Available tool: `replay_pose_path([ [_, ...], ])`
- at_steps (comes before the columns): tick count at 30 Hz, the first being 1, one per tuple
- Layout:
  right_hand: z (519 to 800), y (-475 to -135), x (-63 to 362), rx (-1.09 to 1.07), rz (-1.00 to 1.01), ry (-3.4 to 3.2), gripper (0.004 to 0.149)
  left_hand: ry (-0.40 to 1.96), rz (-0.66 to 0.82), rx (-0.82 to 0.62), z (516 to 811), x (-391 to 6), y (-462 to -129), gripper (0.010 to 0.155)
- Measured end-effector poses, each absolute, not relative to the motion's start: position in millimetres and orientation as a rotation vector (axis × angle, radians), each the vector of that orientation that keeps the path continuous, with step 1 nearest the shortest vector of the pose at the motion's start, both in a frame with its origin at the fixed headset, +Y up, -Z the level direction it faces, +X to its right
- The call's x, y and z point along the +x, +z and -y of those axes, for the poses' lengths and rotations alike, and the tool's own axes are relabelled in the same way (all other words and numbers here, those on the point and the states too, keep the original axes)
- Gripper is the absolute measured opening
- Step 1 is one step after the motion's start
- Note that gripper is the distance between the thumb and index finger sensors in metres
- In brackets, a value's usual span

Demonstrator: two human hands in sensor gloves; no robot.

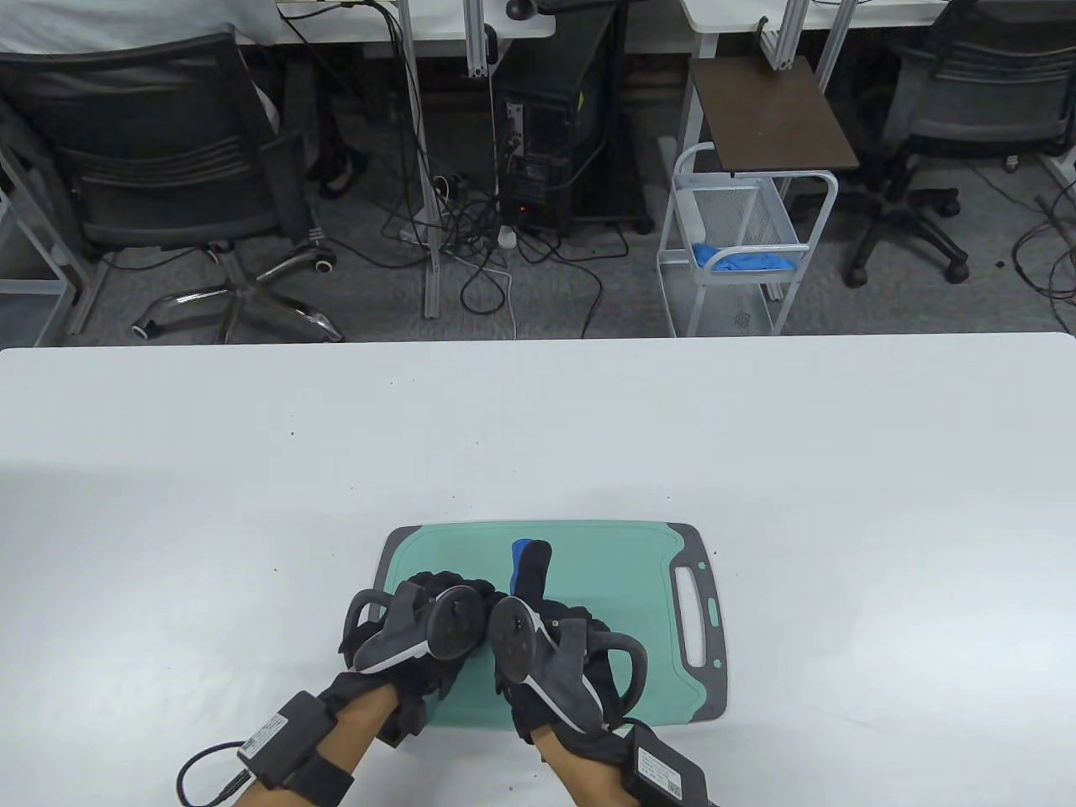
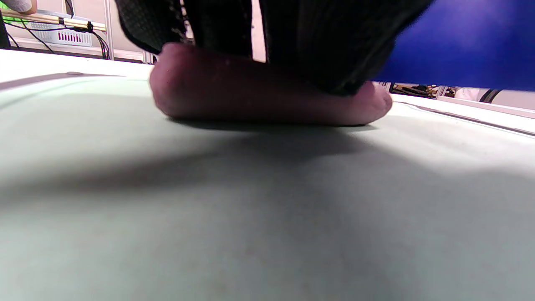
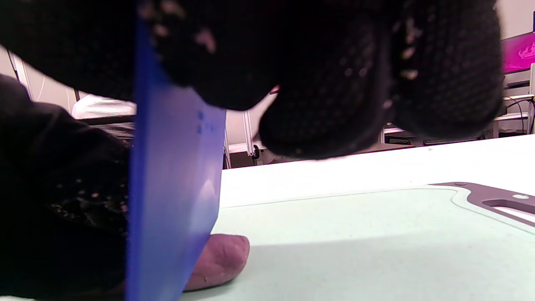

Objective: Slice plasticine roll into thin flakes

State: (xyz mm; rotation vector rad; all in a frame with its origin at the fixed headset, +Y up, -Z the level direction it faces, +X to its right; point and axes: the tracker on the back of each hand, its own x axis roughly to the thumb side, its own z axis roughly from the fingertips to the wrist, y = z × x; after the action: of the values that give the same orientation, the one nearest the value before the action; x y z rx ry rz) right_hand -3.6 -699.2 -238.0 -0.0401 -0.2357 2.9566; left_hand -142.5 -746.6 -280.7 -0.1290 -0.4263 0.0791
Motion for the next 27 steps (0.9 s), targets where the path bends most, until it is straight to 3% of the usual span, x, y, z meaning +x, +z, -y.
replay_pose_path([
  [27,706.8,-243.4,-12.5,-0.054,0.253,3.004,0.08,0.088,0.422,-0.148,749.4,-144.1,-281.5,0.051],
])
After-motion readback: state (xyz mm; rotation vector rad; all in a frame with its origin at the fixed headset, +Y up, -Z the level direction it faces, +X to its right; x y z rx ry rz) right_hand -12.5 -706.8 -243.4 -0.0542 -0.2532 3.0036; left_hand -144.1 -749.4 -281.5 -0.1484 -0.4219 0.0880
